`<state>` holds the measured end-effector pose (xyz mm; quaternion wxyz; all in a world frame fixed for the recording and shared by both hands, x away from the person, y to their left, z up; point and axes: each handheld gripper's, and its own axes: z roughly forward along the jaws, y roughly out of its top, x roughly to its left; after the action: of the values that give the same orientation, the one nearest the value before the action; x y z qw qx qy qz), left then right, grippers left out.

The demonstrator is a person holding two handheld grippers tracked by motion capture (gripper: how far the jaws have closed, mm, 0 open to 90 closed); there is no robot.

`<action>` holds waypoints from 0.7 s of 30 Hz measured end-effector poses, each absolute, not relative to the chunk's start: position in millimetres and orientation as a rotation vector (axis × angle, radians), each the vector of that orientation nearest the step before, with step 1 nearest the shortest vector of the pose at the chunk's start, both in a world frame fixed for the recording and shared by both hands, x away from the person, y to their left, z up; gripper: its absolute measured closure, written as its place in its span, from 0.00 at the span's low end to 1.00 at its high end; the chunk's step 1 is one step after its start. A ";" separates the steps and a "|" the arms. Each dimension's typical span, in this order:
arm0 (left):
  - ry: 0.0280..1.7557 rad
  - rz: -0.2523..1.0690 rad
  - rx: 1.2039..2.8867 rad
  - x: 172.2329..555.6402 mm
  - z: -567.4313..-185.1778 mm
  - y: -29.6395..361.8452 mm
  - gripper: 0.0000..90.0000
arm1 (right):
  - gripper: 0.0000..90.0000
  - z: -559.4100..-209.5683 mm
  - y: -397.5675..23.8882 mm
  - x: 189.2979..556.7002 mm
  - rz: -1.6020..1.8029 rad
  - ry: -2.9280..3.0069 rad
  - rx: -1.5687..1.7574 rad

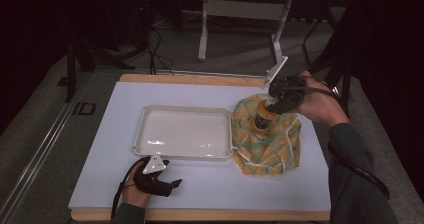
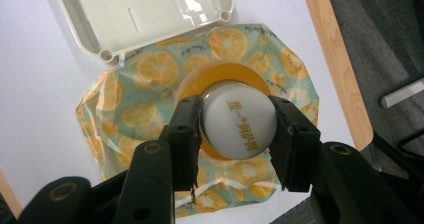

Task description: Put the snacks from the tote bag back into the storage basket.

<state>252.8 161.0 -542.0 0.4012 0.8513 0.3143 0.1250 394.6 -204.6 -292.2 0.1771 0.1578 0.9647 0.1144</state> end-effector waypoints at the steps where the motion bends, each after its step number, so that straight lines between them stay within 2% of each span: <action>1: 0.794 0.316 2.152 252.8 -542.0 160.9 0.21 | 0.66 -292.1 -203.6 394.2 0.328 2.730 0.450; 21: 0.796 0.316 2.158 252.8 -542.1 160.4 0.21 | 0.65 -288.2 -188.8 391.1 0.331 2.724 0.397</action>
<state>252.8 160.4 -542.1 0.3986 0.8524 0.3145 0.1247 391.1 -188.8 -288.2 0.1834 0.1407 0.9658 0.1175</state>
